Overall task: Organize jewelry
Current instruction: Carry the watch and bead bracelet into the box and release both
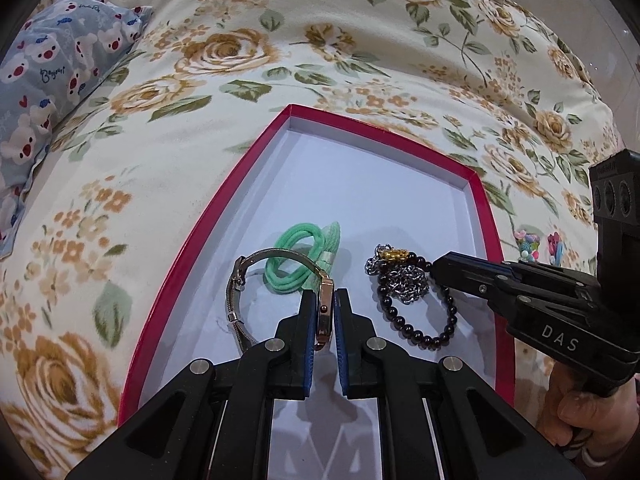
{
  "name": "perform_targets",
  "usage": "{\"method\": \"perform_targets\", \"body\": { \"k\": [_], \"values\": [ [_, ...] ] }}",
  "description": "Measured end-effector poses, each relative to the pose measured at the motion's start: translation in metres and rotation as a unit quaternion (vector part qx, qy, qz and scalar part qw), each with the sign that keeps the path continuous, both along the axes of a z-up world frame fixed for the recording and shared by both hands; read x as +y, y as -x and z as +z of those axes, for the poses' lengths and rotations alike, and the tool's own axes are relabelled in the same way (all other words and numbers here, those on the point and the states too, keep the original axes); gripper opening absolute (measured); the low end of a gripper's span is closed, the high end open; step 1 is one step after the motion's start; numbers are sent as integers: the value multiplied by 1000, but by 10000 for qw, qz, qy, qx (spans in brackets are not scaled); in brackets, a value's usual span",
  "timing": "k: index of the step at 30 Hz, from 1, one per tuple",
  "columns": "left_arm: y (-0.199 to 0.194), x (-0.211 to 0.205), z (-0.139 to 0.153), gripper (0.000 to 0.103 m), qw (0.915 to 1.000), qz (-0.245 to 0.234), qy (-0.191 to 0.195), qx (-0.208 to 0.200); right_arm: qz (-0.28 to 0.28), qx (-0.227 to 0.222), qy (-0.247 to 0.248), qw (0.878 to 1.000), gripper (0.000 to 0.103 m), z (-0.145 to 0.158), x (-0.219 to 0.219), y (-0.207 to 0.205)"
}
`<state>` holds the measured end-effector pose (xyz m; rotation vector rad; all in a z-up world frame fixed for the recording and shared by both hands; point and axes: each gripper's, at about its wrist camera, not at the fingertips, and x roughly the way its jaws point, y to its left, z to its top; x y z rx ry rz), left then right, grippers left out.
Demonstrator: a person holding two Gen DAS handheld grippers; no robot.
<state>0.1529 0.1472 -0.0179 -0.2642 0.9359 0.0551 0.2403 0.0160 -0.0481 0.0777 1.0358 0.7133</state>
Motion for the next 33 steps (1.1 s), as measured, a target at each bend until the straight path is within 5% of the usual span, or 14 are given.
{"method": "perform_targets", "body": {
  "k": [17,21,33],
  "values": [
    [18,-8,17,22,9998,31,-41,-184,-286,-237,-295,9989,31,32,-31,18],
    [25,-14,23,34,9997,47,-22,-258,-443,-275,-302,9982,34,39,-48,25],
    [38,-53,29,36,9985,-433,173,-278,-1152,-299,-188,9927,41,45,-122,48]
  ]
}}
